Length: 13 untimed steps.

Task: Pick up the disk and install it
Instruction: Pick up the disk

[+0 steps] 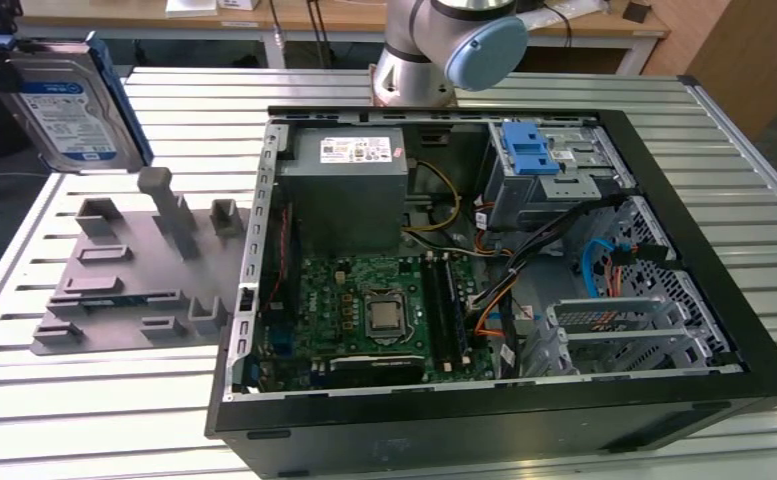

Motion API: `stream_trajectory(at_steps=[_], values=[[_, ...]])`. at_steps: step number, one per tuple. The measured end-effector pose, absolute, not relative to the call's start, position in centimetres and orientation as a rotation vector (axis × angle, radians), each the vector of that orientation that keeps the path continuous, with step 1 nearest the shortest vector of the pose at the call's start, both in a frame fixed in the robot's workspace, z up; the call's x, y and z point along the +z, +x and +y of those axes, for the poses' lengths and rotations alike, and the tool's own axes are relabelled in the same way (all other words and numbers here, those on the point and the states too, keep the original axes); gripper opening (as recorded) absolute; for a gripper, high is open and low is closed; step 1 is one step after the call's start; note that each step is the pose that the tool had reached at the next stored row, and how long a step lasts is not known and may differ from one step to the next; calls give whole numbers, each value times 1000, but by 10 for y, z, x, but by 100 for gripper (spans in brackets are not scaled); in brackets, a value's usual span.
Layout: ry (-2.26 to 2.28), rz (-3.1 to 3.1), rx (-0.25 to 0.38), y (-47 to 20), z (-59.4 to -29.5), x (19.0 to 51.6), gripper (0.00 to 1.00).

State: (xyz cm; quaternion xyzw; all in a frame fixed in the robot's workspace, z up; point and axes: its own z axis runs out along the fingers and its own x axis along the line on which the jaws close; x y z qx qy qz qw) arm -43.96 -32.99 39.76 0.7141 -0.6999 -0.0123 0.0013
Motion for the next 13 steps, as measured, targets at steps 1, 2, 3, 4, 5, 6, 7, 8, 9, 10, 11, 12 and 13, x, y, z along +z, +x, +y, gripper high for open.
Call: stream_trajectory(at_steps=[1,2,3,4,5,6,7,8,9,10,11,12,13], values=[[2242,-2197,-38,-440,-330,398,37],[2242,-2197,-38,-440,-330,399,37],[2242,-2197,-38,-440,-330,400,37],[2242,-2197,-38,-440,-330,401,37],[2242,-2197,-38,-440,-330,402,37],[2242,-2197,-38,-440,-330,403,37],[2242,-2197,-39,-440,-330,404,37],[2242,-2197,-39,-440,-330,404,37],[2242,-2197,-39,-440,-330,405,37],[2242,-2197,-39,-440,-330,406,37],[2242,-2197,-39,-440,-330,407,37],[2242,-2197,-39,-440,-330,408,37],[2242,-2197,-38,-440,-330,409,37]])
